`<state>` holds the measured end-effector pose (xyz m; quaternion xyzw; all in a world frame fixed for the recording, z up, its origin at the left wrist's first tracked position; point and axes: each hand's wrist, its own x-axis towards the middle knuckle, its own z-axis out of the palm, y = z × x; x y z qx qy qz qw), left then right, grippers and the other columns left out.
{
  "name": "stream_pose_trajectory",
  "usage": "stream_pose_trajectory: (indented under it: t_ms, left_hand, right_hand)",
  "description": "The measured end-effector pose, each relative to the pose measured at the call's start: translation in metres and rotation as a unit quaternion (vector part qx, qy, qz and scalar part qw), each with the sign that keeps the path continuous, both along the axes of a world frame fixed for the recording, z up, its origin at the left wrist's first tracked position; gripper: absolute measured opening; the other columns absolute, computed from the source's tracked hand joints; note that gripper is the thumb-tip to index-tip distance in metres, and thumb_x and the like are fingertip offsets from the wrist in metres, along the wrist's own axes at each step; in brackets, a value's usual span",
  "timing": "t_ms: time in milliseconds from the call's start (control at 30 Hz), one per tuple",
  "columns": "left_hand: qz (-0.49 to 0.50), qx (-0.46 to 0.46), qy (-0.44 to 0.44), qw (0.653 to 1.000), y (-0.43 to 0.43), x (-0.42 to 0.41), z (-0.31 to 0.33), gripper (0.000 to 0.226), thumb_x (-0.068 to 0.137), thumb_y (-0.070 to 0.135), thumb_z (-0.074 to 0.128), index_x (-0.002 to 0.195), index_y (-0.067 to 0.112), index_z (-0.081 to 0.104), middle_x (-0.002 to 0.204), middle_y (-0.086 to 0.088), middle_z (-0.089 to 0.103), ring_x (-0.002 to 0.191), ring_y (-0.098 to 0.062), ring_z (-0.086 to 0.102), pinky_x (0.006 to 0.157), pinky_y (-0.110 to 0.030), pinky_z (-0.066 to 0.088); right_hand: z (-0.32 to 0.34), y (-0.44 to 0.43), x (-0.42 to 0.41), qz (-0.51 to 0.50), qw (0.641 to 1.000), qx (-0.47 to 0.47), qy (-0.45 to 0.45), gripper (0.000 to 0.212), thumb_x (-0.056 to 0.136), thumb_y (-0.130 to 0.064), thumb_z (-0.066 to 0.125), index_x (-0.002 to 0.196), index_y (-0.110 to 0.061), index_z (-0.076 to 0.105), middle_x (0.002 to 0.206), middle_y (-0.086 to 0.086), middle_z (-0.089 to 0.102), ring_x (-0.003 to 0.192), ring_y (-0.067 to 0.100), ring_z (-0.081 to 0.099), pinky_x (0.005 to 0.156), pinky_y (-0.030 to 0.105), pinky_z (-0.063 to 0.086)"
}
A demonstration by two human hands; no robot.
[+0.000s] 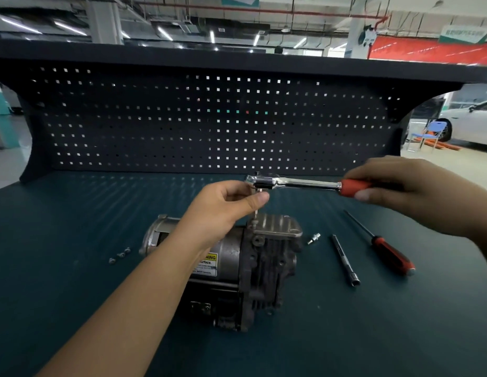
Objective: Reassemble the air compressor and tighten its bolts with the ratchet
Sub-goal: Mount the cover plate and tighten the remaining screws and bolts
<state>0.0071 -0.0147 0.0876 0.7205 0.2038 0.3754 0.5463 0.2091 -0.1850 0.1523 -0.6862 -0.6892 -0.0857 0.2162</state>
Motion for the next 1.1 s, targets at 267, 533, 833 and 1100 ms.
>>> stream_pose_trajectory:
  t_ms: [267, 533, 833, 1100]
  left_hand:
    - [0.099, -0.001, -0.014, 0.995, -0.007, 0.003, -0.005, 0.023, 0.067, 0.030, 0.080, 0.081, 0.015, 0.071, 0.075, 0.006, 0.073, 0.072, -0.007, 0.069, 0.066, -0.014, 0.051]
    - [0.020, -0.017, -0.027, 0.999, -0.006, 0.000, -0.003, 0.010, 0.075, 0.022, 0.072, 0.083, 0.015, 0.072, 0.078, 0.003, 0.075, 0.072, 0.000, 0.068, 0.067, -0.006, 0.048]
    - [-0.019, -0.043, -0.002, 0.999, -0.001, -0.004, -0.002, 0.023, 0.071, 0.038, 0.064, 0.085, 0.021, 0.073, 0.089, 0.001, 0.075, 0.090, -0.008, 0.067, 0.096, -0.036, 0.041]
    - [0.018, -0.014, -0.003, 1.000, -0.009, 0.000, -0.004, 0.008, 0.079, 0.024, 0.072, 0.086, 0.020, 0.073, 0.082, 0.004, 0.075, 0.080, -0.003, 0.069, 0.072, -0.011, 0.047]
  right_hand:
    - [-0.001, -0.036, -0.072, -0.065, 0.978, 0.123, -0.157, 0.023, 0.072, -0.046, 0.060, 0.079, -0.026, 0.066, 0.065, -0.011, 0.059, 0.052, 0.007, 0.047, 0.056, 0.012, 0.035]
    - [0.006, -0.013, -0.011, -0.040, 0.999, -0.033, 0.016, 0.015, 0.064, -0.063, 0.062, 0.077, -0.061, 0.055, 0.089, -0.033, 0.059, 0.083, -0.011, 0.054, 0.064, 0.016, 0.041]
    - [-0.005, 0.062, 0.021, -0.025, 0.999, -0.034, 0.027, 0.026, 0.090, -0.008, 0.062, 0.111, -0.022, 0.062, 0.090, -0.022, 0.055, 0.087, 0.004, 0.054, 0.067, 0.012, 0.032]
    - [0.006, -0.037, -0.051, -0.075, 0.990, 0.039, -0.112, 0.026, 0.070, -0.044, 0.060, 0.088, -0.027, 0.070, 0.070, -0.022, 0.057, 0.058, -0.003, 0.051, 0.057, 0.010, 0.032]
